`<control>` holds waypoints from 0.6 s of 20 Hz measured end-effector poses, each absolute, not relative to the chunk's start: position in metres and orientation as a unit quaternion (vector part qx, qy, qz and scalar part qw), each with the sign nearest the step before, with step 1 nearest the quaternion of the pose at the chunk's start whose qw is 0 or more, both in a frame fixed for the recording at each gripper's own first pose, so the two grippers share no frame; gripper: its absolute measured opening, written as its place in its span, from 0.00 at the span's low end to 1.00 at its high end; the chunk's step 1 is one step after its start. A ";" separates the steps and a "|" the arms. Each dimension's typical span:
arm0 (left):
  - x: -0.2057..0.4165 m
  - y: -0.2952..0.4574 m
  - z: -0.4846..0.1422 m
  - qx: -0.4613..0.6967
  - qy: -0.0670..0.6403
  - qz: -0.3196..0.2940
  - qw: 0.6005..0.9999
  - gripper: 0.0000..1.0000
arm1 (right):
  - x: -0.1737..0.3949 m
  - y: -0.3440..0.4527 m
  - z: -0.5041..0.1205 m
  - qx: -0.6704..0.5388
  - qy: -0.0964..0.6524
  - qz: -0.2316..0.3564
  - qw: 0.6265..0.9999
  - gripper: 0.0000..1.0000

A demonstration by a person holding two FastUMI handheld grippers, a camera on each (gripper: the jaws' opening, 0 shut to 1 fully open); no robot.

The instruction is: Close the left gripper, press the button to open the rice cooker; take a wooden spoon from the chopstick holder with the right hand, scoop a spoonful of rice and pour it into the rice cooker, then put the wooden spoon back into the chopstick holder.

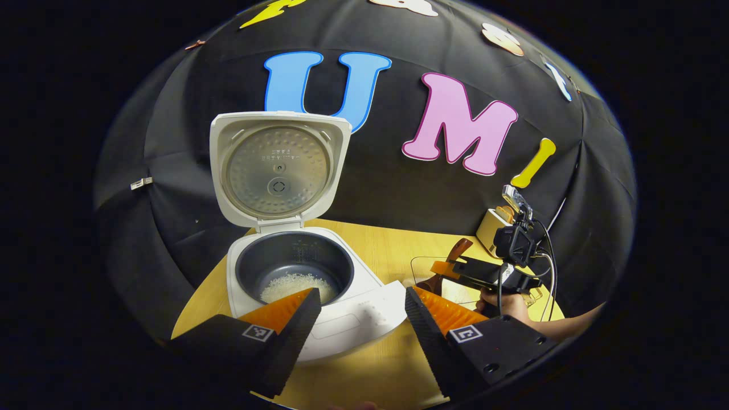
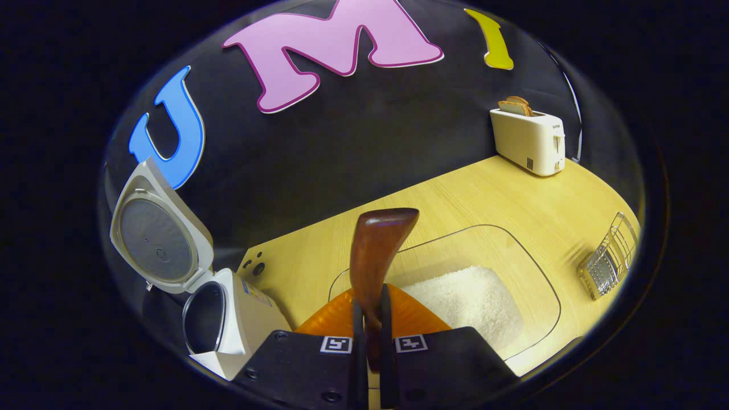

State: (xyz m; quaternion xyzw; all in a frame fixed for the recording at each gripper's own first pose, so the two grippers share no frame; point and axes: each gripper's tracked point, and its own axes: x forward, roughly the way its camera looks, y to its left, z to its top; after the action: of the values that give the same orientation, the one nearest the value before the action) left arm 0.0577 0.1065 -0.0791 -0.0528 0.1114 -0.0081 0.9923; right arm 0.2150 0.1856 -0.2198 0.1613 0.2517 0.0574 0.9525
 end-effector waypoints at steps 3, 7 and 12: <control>0.058 0.106 -0.076 -0.054 0.107 -0.007 0.993 0.96 | 0.208 0.179 -0.220 0.177 0.265 0.049 0.947 0.13; 0.055 0.108 -0.070 -0.055 0.100 -0.002 0.993 0.96 | 0.206 0.155 -0.218 0.236 0.278 0.022 0.931 0.12; 0.051 0.111 -0.066 -0.046 0.093 0.005 0.995 0.96 | 0.202 0.146 -0.199 0.243 0.263 0.024 0.933 0.12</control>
State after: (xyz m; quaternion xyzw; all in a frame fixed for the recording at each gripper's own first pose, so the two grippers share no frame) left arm 0.0508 0.1106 -0.0658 -0.0457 0.0934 0.0053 0.9946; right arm 0.2020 0.1460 -0.1988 0.2432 0.2629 0.0242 0.9333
